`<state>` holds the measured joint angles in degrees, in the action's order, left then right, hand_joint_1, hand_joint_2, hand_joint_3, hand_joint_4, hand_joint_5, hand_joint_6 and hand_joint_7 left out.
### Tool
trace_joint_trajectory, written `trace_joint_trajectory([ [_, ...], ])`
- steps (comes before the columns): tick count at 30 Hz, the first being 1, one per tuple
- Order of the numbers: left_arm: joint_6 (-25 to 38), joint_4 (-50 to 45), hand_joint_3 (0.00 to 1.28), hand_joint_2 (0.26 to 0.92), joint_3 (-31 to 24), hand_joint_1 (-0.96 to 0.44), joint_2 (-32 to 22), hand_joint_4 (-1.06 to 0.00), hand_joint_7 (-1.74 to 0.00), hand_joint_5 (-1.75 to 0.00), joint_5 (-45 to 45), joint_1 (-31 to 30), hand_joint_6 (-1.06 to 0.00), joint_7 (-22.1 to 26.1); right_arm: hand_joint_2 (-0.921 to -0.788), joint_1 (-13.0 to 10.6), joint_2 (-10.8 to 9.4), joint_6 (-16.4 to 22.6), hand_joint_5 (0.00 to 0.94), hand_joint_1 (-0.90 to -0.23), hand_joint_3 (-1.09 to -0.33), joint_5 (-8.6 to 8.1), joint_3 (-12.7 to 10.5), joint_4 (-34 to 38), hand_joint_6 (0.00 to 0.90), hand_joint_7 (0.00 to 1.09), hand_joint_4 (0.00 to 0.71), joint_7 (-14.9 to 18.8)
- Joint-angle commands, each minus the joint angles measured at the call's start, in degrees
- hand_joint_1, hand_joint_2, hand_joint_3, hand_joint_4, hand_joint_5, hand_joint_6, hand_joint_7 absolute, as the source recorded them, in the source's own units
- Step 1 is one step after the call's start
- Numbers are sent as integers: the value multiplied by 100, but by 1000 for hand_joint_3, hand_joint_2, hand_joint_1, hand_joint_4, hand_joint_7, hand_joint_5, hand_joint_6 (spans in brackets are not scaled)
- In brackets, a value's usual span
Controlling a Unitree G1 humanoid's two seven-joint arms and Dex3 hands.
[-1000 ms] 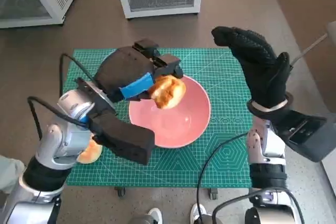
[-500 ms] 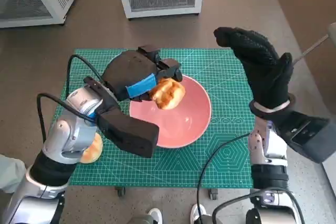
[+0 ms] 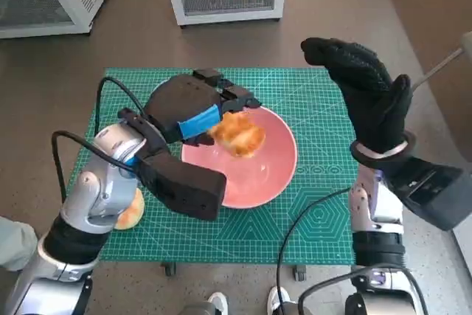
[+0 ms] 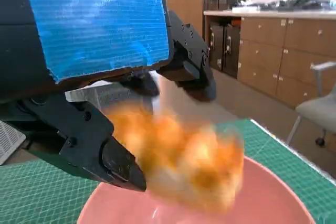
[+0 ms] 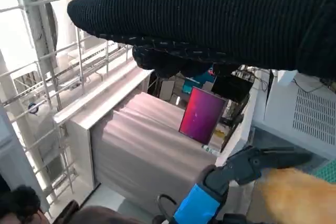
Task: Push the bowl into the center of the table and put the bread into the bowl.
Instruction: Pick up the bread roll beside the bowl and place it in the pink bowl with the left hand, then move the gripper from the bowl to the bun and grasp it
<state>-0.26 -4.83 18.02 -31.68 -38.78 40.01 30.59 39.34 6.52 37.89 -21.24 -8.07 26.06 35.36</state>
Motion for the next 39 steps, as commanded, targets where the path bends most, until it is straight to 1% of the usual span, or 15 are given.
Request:
trace_joint_trajectory([
  [1, 32, -196, 4, 744, -70, -356, -187, -106, -5, -3, 81, 27, -290, 365, -921, -115, -10, -35, 0, -723, -793, 24, 4, 49, 76, 439, 208, -33],
  [4, 165, -348, 4, 746, -178, -399, -231, -83, -2, -1, 217, 8, -270, 590, -921, -117, -19, -56, 0, -723, -793, 7, 6, 47, 76, 439, 207, -28],
  [8, 412, -645, 4, 748, -395, -421, -255, -64, 0, 0, 433, -94, -258, 803, -921, -124, -30, -45, 0, -721, -794, -5, 9, 58, 75, 440, 207, -11],
  [17, 1124, -1572, 0, 745, -1085, -381, -496, -55, 0, 0, 939, -490, -230, 1254, -921, -167, -39, -84, 0, -720, -794, -14, 29, -39, 73, 442, 206, -16],
  [24, 1565, -2321, 0, 725, -1923, -337, -979, -51, -4, 0, 1387, -1059, -235, 1578, -921, -247, 3, -183, 0, -721, -793, -56, 21, -229, 71, 442, 206, -10],
  [28, 1839, -2725, 2, 701, -2398, -239, -1310, -42, -3, -1, 1582, -1434, -234, 1799, -921, -286, 9, -216, 0, -722, -791, -58, 25, -299, 71, 442, 206, -8],
  [31, 2037, -3005, 1, 688, -2670, -185, -1561, -30, -2, -1, 1645, -1705, -232, 1959, -921, -302, 9, -226, 0, -722, -789, -50, 34, -316, 69, 441, 204, -8],
  [39, 2379, -3590, 0, 668, -3290, -132, -2056, -21, 0, -1, 1721, -2487, -229, 2245, -921, -280, 4, -267, 0, -727, -785, -65, 43, -279, 67, 438, 203, 11],
])
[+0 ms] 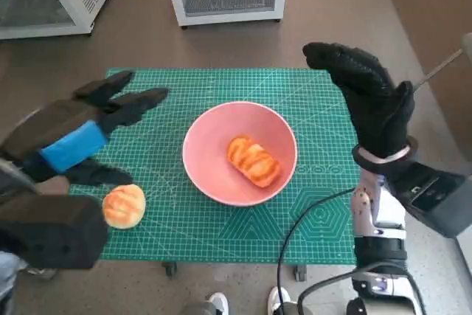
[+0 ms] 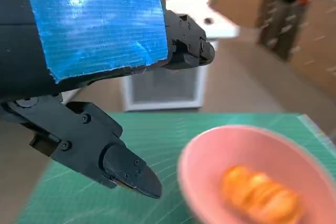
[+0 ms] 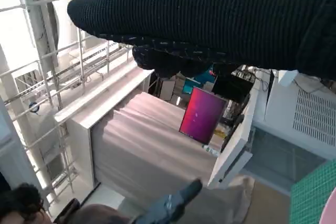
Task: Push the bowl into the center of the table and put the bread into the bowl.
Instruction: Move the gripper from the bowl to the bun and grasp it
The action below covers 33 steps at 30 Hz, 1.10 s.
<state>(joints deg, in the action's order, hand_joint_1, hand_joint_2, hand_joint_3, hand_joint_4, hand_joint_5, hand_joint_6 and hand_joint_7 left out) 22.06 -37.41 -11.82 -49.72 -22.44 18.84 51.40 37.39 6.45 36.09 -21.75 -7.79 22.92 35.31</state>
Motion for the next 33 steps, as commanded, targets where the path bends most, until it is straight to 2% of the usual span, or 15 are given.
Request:
trace_joint_trajectory([
  [1, 219, -405, 0, 667, -398, -128, -298, -21, 0, -1, 100, -495, -229, 219, -921, -81, 10, -97, 0, -727, -785, -21, 15, 40, 67, 438, 203, 20],
  [8, 775, -779, 2, 669, -771, -56, -458, -12, 0, -1, 188, -1165, -221, 492, -921, -79, 15, -126, 1, -732, -783, -62, 5, 78, 68, 436, 205, 51],
  [17, 1378, -1092, 5, 678, -767, 65, -665, -24, 0, -5, 35, -1754, -211, 595, -921, -121, 32, -197, 1, -736, -770, -114, -4, 19, 73, 431, 207, 64],
  [24, 1525, -1189, 6, 682, -743, 131, -692, -43, -5, -6, -1, -2075, -223, 480, -921, -139, 33, -246, 2, -746, -766, -135, -16, -13, 78, 424, 208, 68],
  [33, 1617, -1178, 5, 684, -424, 146, -702, -62, -6, -7, -229, -2369, -236, 282, -921, -140, 56, -278, 1, -753, -765, -157, -58, 11, 83, 415, 208, 91],
])
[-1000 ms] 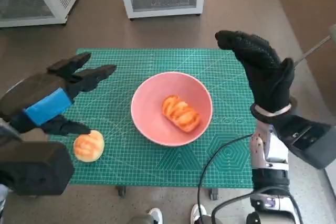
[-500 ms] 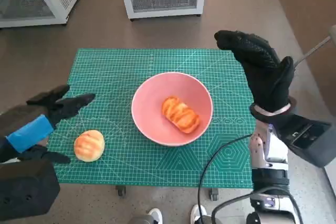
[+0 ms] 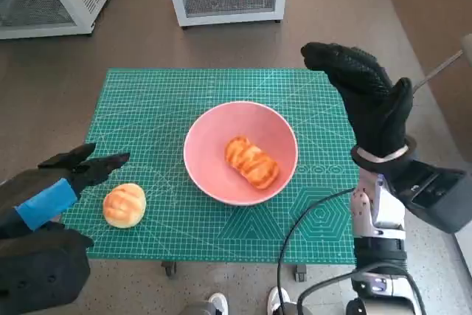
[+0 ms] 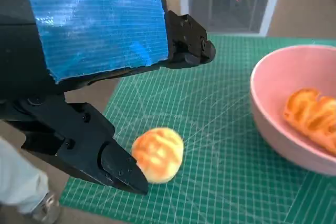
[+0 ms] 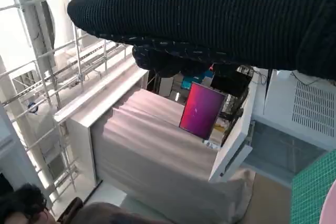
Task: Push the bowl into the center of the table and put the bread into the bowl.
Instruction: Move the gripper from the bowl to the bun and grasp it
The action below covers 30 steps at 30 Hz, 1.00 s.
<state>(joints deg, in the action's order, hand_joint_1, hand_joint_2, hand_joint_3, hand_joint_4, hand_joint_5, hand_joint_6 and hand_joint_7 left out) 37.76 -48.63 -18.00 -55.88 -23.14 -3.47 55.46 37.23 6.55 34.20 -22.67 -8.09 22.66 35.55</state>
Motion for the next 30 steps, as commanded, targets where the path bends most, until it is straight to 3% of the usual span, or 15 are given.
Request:
trace_joint_trajectory([
  [1, 33, -20, 5, 684, 266, 145, -74, -64, -6, -7, -201, -157, -236, -170, -921, -128, 50, -95, 1, -754, -764, -75, -34, 36, 84, 414, 208, 73],
  [30, -237, 1480, 11, 706, 2200, 68, 477, -129, -8, -9, -1710, 142, -258, -1576, -921, -127, 106, -178, 1, -754, -764, -159, -116, 57, 107, 378, 209, 176],
])
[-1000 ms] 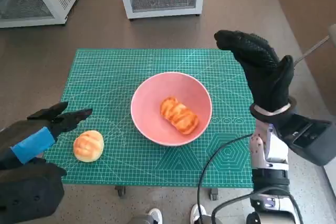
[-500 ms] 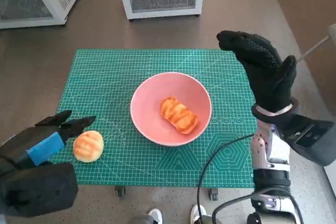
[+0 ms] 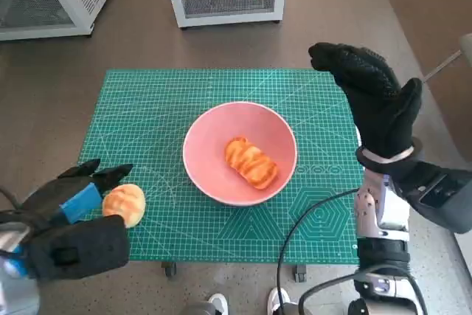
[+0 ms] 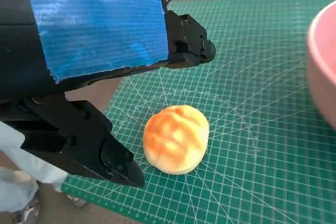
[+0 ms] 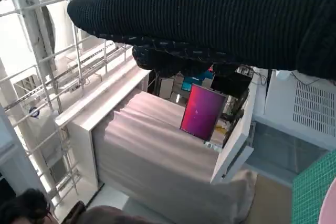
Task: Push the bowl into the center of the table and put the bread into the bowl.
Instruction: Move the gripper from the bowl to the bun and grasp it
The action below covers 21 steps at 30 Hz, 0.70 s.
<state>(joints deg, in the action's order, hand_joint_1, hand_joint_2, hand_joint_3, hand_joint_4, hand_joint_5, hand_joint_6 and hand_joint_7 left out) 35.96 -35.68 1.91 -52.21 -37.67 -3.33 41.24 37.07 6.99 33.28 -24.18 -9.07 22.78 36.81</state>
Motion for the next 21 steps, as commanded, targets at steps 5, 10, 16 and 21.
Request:
trace_joint_trajectory([
  [5, -214, 549, 12, 712, 445, 59, 253, -144, -11, -9, -476, 229, -276, -334, -921, -122, 52, -88, 0, -754, -765, -15, -3, 26, 109, 372, 208, 57],
  [10, -330, 842, 13, 716, 593, 53, 372, -153, -11, -7, -601, 310, -286, -419, -921, -117, 42, -84, 1, -753, -765, -21, 9, 35, 112, 368, 209, 71],
  [16, -438, 1114, 13, 721, 722, 44, 493, -159, -11, -5, -718, 381, -301, -483, -921, -120, 56, -89, 0, -753, -762, -28, 3, 17, 114, 363, 208, 87],
  [21, -529, 1380, 15, 727, 853, 38, 625, -166, -12, -5, -824, 469, -312, -525, -921, -111, 62, -64, 0, -754, -760, -31, -4, 44, 115, 359, 207, 112],
])
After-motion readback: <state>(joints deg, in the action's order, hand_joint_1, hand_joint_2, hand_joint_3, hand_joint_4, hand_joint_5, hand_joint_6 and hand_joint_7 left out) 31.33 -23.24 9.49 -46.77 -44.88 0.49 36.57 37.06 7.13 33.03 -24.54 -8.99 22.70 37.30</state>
